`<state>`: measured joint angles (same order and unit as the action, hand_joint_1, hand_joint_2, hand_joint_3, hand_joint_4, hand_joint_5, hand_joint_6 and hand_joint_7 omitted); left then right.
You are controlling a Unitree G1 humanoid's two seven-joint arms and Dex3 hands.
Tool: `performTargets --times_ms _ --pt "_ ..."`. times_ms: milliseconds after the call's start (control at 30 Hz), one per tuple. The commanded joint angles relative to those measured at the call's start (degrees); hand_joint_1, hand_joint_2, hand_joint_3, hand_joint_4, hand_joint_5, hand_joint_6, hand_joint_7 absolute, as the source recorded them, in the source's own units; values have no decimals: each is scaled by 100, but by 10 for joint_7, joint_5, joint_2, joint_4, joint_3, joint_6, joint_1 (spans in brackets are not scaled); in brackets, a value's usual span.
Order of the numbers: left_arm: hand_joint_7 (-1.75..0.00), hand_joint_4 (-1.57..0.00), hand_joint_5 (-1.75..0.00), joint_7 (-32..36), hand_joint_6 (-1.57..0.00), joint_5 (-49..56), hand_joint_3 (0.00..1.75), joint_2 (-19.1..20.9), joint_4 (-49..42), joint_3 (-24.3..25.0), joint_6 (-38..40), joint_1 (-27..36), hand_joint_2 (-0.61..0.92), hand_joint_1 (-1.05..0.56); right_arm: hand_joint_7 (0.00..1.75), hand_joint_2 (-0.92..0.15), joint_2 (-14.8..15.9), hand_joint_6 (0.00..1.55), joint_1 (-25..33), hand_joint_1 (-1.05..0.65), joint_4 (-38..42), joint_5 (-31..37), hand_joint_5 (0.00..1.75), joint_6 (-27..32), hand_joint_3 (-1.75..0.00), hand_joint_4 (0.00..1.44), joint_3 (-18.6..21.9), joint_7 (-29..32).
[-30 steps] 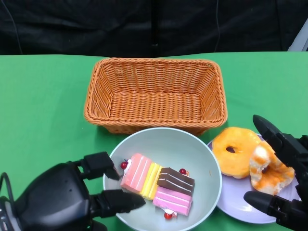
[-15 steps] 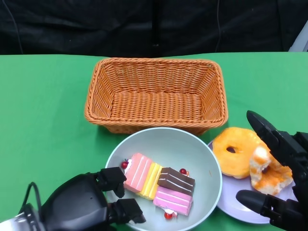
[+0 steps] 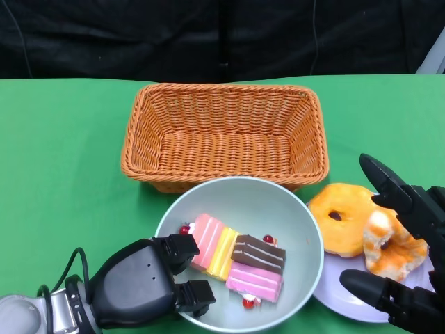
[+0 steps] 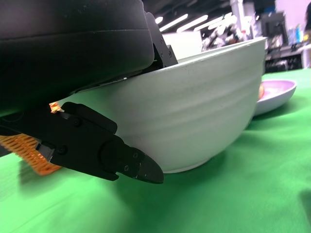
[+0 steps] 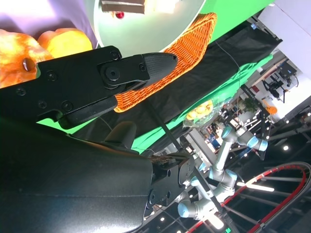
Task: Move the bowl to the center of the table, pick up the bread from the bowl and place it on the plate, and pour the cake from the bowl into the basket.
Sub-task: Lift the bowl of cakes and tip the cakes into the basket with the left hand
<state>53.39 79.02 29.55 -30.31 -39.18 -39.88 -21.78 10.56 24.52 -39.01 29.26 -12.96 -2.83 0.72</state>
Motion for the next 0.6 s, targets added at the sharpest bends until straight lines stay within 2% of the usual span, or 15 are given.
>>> performTargets --times_ms 33,167,267,300,367,433,600 --pt "-169 -98 -175 37 -78 -2 3 44 43 -3 4 -5 89 -30 47 -92 -9 1 6 -43 -1 -27 111 -29 -22 0 0 13" --pt "-174 -99 -175 40 -76 -23 2 82 86 5 -2 15 89 -29 50 -92 -12 0 7 -41 5 -32 112 -42 -23 0 2 19" --pt "-175 -99 -175 29 -76 -48 2 113 123 22 -13 36 87 -27 59 -92 -13 0 13 -38 6 -42 120 -48 -26 0 0 18" --pt "-173 -98 -175 23 -76 -56 2 123 135 28 -16 43 87 -27 70 -91 -13 0 15 -37 6 -42 126 -51 -28 0 -1 17" --pt "-173 -97 -175 14 -77 -72 2 137 157 41 -23 55 88 -26 78 -90 -13 0 18 -36 9 -42 129 -57 -30 0 -5 17" --pt "-172 -97 -175 4 -76 -86 1 146 176 54 -28 65 86 -23 93 -88 -14 0 20 -35 15 -42 131 -64 -34 4 -10 20" --pt "-174 -98 -175 -13 -76 -129 1 153 209 90 -46 82 87 -21 104 -82 -14 11 18 -31 26 -27 127 -69 -44 13 -21 23"
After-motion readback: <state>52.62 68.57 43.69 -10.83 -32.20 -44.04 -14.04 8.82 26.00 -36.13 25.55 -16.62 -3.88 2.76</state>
